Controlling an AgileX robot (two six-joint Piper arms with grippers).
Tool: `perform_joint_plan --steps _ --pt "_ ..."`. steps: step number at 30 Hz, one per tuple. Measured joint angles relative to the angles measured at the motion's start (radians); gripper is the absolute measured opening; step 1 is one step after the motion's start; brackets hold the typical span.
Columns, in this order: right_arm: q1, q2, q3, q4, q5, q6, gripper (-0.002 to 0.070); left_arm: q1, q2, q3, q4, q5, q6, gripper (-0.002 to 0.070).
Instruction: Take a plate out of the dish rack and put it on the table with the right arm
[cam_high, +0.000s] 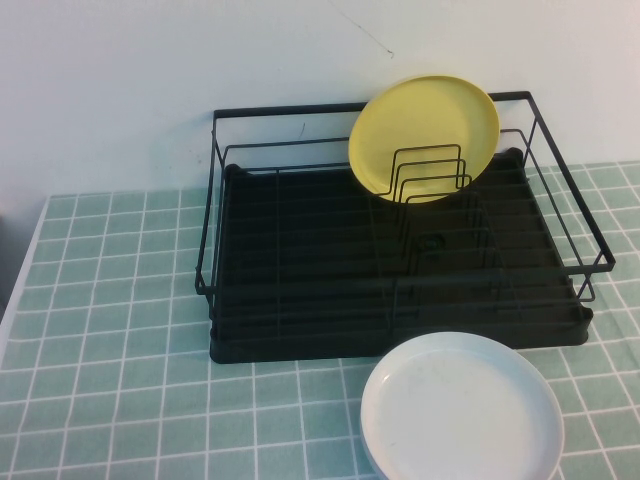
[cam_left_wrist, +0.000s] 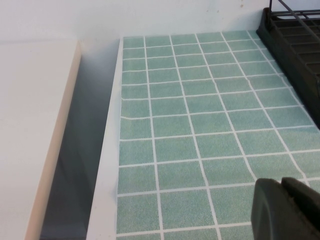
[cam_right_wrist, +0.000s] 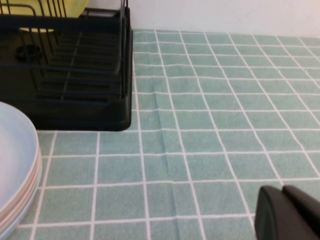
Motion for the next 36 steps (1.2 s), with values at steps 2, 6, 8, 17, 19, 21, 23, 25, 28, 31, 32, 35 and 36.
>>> perform_joint_plan --steps 2,6,8,17,19,21,23,25,28,31,32,35,36 --pt "0.000 0.000 0.002 -0.002 -0.034 0.000 -0.0001 0.000 0.000 0.000 0.000 0.000 0.002 -0.0003" --pt "0.000 0.000 0.008 -0.006 -0.231 -0.049 -0.0001 0.000 0.000 0.000 0.000 0.000 0.002 -0.0003" --pt "0.000 0.000 0.008 -0.008 -0.398 -0.091 -0.0001 0.000 0.000 0.000 0.000 0.000 0.002 -0.0003" --pt "0.000 0.000 0.008 -0.010 -1.009 -0.049 -0.0001 0.000 0.000 0.000 0.000 0.000 0.002 -0.0003" --pt "0.000 0.000 0.008 0.007 -1.079 -0.067 -0.0001 0.000 0.000 0.000 0.000 0.000 0.002 -0.0003" --pt "0.000 -0.002 0.008 0.023 -1.114 -0.102 -0.0001 0.000 0.000 0.000 0.000 0.000 0.002 -0.0003" --pt "0.000 -0.002 0.008 0.035 -1.114 -0.124 -0.0001 0.000 0.000 0.000 0.000 0.000 0.002 -0.0003" --pt "0.000 -0.002 -0.015 0.041 -1.025 -0.131 -0.0001 0.000 0.000 0.000 0.000 0.000 0.002 -0.0003" --pt "0.000 -0.002 -0.145 0.045 -0.722 -0.135 -0.0001 0.000 0.000 0.000 0.000 0.000 0.002 -0.0003" --pt "0.000 0.041 -0.323 0.045 -0.456 -0.175 -0.0001 0.000 0.000 0.000 0.000 0.000 0.002 -0.0003" --pt "0.000 0.084 -0.378 0.045 -0.394 -0.192 -0.0001 0.000 0.000 0.000 0.000 0.000 0.002 -0.0003" --pt "0.000 0.221 -0.525 0.048 -0.238 -0.210 -0.0001 0.000 0.000 0.000 0.000 0.000 0.000 -0.0003" --pt "0.000 0.266 -0.567 0.055 -0.190 -0.211 -0.0001 0.000 0.000 0.000 0.000 0.000 0.000 -0.0003"
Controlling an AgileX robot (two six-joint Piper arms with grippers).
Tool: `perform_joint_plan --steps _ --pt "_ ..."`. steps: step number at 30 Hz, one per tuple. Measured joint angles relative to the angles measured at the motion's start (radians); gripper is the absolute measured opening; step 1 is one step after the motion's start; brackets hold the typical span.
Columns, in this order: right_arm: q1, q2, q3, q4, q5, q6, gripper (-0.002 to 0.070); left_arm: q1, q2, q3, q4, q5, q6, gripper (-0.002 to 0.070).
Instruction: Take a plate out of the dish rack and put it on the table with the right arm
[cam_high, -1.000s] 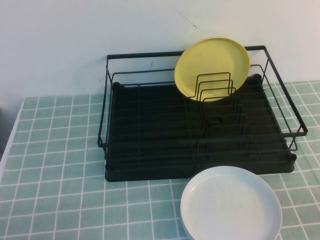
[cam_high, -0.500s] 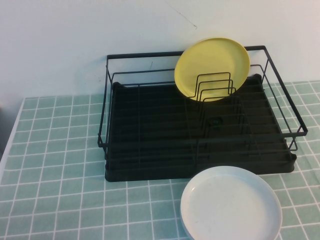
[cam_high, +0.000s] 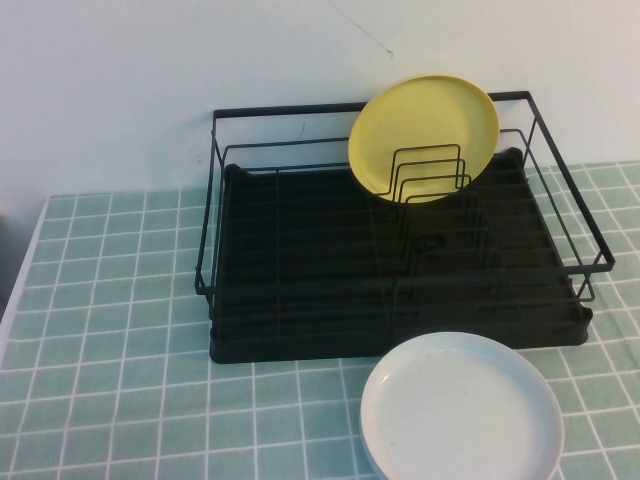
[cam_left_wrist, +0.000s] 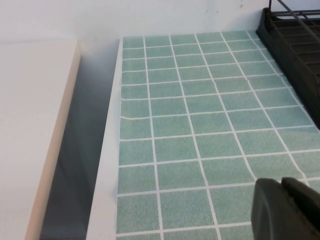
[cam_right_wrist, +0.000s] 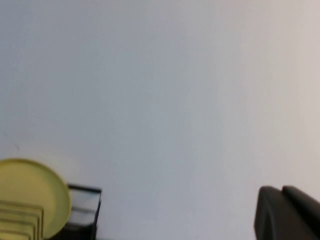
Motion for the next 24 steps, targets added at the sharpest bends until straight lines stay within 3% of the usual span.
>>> perform_joint_plan --steps 4,9,18,24 --pt "0.000 0.229 -0.192 0.045 0.201 -0.020 -0.0001 0.000 0.000 0.000 0.000 0.000 0.000 -0.0003" --pt "0.000 0.511 -0.366 0.164 0.277 -0.197 -0.0001 0.000 0.000 0.000 0.000 0.000 0.000 -0.0003" --pt "0.004 0.984 -0.585 0.614 0.328 -0.783 -0.0001 0.000 0.000 0.000 0.000 0.000 0.000 -0.0003" --pt "0.059 1.251 -0.738 0.781 0.378 -1.162 0.0011 0.000 0.000 0.000 0.000 0.000 0.000 -0.0003"
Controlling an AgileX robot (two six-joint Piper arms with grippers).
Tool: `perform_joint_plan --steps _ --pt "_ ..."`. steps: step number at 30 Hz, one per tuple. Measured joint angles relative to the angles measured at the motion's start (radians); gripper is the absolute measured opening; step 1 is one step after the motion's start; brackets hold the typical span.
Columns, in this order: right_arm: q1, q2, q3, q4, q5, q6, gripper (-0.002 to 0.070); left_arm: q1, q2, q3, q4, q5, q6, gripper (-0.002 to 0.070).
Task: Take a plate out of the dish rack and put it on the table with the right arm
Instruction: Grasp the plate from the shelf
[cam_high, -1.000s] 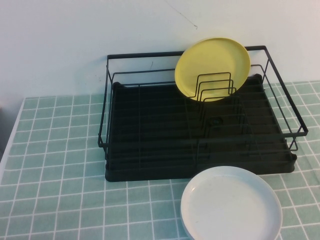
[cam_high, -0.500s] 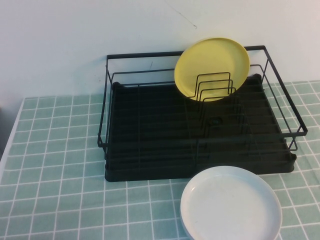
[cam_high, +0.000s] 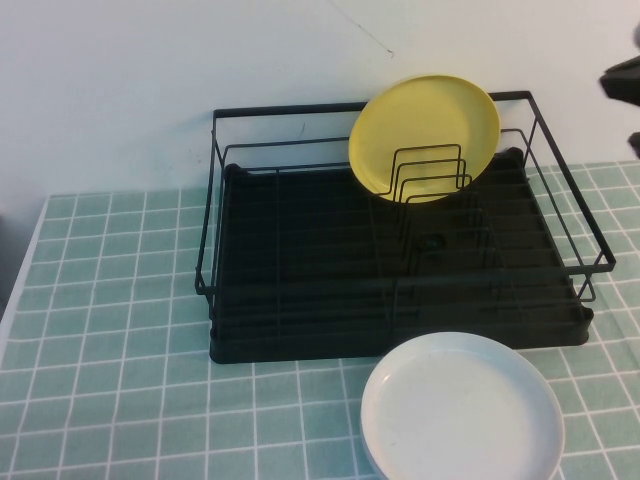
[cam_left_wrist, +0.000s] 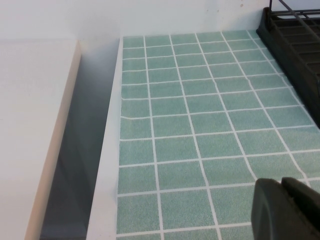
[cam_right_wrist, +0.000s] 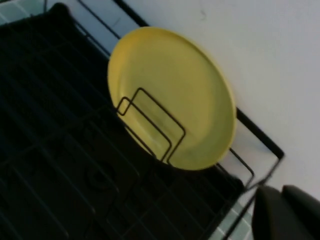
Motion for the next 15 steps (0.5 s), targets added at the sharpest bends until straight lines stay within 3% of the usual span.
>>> perform_joint_plan --steps 4,9,12,15 --pt "0.061 0.154 -0.093 0.012 0.001 -0.097 0.0119 0.000 0.000 0.000 0.000 0.000 0.000 -0.0003" --pt "0.128 0.305 -0.177 0.020 -0.076 -0.133 0.0396 0.000 0.000 0.000 0.000 0.000 0.000 -0.0003" --pt "0.144 0.372 -0.224 0.037 -0.146 -0.135 0.0465 0.000 0.000 0.000 0.000 0.000 0.002 -0.0003" --pt "0.144 0.442 -0.287 0.053 -0.185 -0.133 0.0482 0.000 0.000 0.000 0.000 0.000 0.002 -0.0003"
